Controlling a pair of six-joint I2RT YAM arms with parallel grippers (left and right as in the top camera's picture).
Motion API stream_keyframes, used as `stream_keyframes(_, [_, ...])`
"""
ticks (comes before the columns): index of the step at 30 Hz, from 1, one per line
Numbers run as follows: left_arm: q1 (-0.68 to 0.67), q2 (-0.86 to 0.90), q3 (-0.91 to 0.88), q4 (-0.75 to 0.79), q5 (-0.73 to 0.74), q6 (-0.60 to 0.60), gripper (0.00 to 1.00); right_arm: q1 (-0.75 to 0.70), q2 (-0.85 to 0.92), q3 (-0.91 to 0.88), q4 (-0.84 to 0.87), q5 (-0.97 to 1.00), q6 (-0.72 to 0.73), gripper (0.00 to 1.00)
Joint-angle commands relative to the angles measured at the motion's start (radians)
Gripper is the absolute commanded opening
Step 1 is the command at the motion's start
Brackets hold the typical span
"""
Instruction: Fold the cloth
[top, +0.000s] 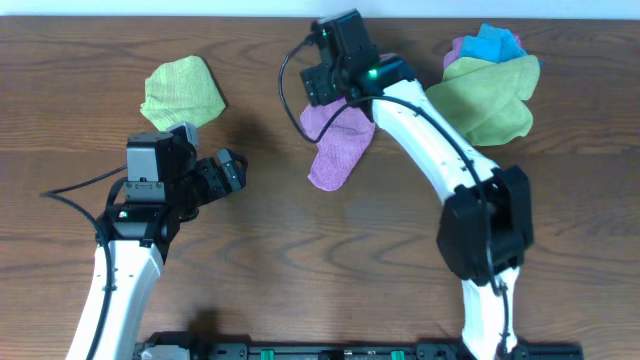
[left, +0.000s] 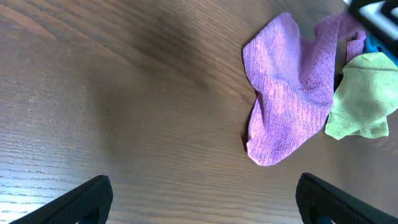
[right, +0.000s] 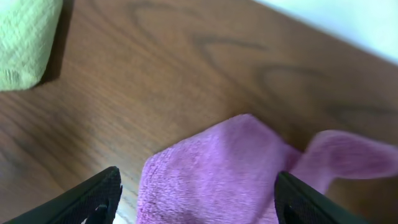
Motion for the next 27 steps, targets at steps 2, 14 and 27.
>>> stream_keyframes(2, [0.002,0.001,0.020,0.003,-0.010,0.010,0.95,0.000,0.071,0.009,-0.011,-0.135,0.057,0.79])
stream_keyframes(14, [0.002,0.001,0.020,-0.004,-0.004,0.010,0.96,0.003,0.152,0.009,-0.046,-0.280,0.150,0.79])
stream_keyframes(27, [0.002,0.001,0.020,-0.005,-0.004,0.010,0.95,0.004,0.230,0.009,-0.019,-0.285,0.157,0.72])
